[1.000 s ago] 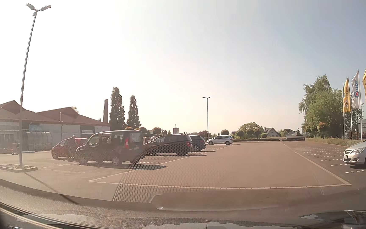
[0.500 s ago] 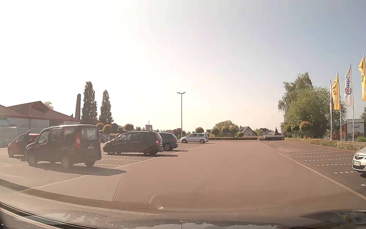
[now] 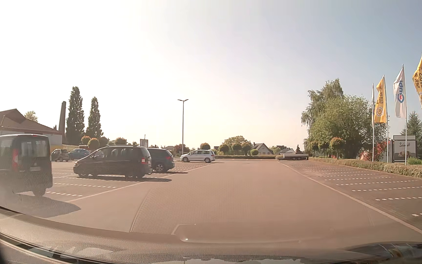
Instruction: Follow the waypoints while adhering to traffic rules and regulations
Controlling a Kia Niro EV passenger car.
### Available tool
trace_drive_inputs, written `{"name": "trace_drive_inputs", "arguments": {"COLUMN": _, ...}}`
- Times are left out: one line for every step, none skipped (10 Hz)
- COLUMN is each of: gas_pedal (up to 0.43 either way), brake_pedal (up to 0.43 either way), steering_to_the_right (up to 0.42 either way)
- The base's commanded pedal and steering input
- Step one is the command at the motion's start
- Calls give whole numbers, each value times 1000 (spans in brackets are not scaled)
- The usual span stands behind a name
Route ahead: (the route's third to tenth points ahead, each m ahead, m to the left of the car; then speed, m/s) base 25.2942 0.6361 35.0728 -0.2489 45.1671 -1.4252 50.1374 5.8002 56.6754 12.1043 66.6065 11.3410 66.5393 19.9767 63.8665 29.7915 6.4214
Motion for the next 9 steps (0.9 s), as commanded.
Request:
{"name": "trace_drive_inputs", "arguments": {"gas_pedal": 248, "brake_pedal": 0, "steering_to_the_right": 66}}
{"name": "trace_drive_inputs", "arguments": {"gas_pedal": 248, "brake_pedal": 0, "steering_to_the_right": 64}}
{"name": "trace_drive_inputs", "arguments": {"gas_pedal": 240, "brake_pedal": 0, "steering_to_the_right": 64}}
{"name": "trace_drive_inputs", "arguments": {"gas_pedal": 240, "brake_pedal": 0, "steering_to_the_right": 56}}
{"name": "trace_drive_inputs", "arguments": {"gas_pedal": 240, "brake_pedal": 0, "steering_to_the_right": 45}}
{"name": "trace_drive_inputs", "arguments": {"gas_pedal": 240, "brake_pedal": 0, "steering_to_the_right": 38}}
{"name": "trace_drive_inputs", "arguments": {"gas_pedal": 240, "brake_pedal": 0, "steering_to_the_right": 33}}
{"name": "trace_drive_inputs", "arguments": {"gas_pedal": 240, "brake_pedal": 0, "steering_to_the_right": 21}}
{"name": "trace_drive_inputs", "arguments": {"gas_pedal": 240, "brake_pedal": 0, "steering_to_the_right": 12}}
